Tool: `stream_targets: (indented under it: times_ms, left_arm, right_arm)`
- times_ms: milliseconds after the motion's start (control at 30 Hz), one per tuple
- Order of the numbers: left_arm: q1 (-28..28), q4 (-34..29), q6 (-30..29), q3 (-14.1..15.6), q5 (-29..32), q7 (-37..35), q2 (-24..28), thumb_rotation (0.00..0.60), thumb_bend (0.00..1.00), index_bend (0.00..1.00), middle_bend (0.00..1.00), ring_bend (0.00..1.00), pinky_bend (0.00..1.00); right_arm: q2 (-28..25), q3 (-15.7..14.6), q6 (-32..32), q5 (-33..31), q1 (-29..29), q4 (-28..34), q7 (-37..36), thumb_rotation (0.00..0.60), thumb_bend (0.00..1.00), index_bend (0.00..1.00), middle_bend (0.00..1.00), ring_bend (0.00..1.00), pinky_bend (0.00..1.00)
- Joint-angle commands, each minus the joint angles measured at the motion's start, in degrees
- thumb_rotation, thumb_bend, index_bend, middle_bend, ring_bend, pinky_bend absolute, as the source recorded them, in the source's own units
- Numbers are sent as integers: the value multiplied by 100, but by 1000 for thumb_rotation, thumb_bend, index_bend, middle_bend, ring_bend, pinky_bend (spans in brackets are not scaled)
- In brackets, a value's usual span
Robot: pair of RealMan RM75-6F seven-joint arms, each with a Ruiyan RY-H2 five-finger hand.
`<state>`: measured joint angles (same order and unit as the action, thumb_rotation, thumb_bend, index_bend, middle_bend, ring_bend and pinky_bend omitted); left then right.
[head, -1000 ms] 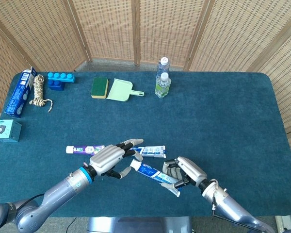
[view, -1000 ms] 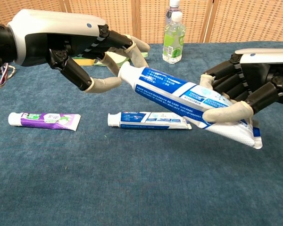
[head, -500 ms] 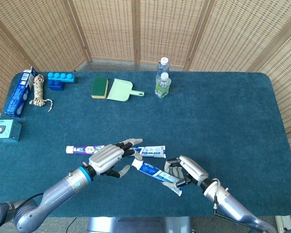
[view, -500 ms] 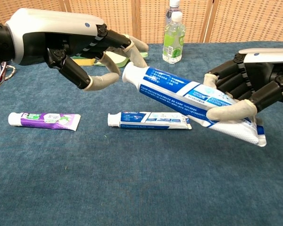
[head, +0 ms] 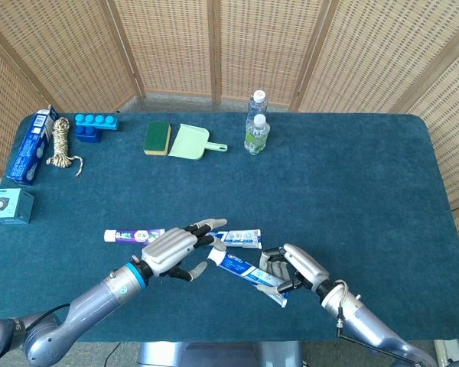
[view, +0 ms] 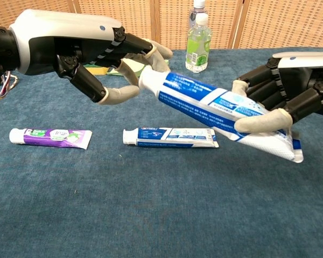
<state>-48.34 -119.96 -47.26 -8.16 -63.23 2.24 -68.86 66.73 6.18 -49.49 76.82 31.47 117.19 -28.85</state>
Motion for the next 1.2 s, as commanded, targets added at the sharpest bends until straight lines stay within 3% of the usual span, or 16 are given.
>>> stream_targets:
  times_ms: [33, 767, 1200]
  left_arm:
    - [-10, 5, 4, -1, 10, 8, -9, 600, 495, 271, 38, 36, 192]
    - [6, -54, -136, -21, -20, 84, -12, 600, 588, 307, 51, 37, 193]
    - [11, -55, -95, -21, -32, -11, -18, 600, 641, 303, 50, 37, 193]
  right_arm:
    - [-12, 10, 0, 27, 7, 20, -12, 600, 452, 946, 723, 703, 745]
    - [-141, -74, 89, 147, 23, 72, -166, 600, 452, 947, 723, 706, 747]
    - [-245, -81, 103, 364, 0, 10, -709, 600, 455, 947, 723, 711, 752]
